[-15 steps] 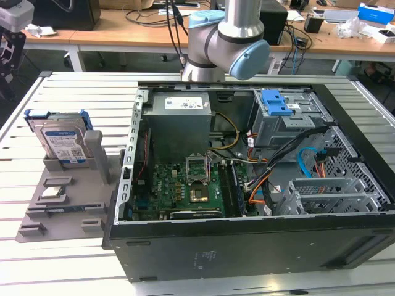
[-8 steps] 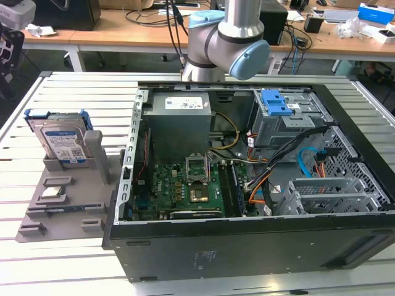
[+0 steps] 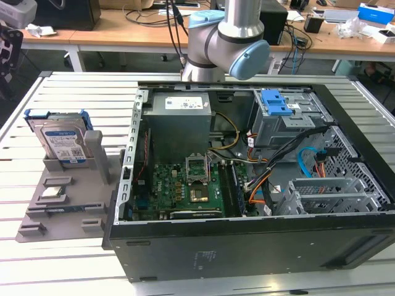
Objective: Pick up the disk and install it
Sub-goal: 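Pick up the disk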
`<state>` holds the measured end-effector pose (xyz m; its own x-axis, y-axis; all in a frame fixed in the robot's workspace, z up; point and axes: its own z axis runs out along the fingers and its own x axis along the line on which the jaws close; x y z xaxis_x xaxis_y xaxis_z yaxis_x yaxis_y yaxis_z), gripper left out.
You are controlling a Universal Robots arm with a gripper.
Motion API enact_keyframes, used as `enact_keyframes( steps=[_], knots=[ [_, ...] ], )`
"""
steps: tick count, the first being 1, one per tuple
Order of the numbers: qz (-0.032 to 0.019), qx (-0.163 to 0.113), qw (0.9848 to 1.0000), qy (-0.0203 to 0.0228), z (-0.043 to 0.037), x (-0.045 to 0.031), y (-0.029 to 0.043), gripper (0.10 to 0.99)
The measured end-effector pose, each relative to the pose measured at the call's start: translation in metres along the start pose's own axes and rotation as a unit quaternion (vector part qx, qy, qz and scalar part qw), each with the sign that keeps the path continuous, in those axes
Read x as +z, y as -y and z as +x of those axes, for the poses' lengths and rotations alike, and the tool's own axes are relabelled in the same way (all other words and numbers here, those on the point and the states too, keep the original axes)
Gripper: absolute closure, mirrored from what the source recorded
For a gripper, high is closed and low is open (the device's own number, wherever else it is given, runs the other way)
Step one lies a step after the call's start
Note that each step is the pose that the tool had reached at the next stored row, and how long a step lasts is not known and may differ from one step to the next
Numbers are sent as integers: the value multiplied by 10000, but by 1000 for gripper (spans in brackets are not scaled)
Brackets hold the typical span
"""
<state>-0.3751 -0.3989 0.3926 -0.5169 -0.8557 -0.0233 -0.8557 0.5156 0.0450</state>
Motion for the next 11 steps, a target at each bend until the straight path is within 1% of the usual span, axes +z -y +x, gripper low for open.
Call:
enact_keyframes(
  steps=[4,6,11],
  knots=[
    [-3,-151,9999,-7,0,0,0,980],
    [-6,-264,9996,-12,0,0,0,980],
    [-11,-445,9990,-20,0,0,0,980]
  ],
)
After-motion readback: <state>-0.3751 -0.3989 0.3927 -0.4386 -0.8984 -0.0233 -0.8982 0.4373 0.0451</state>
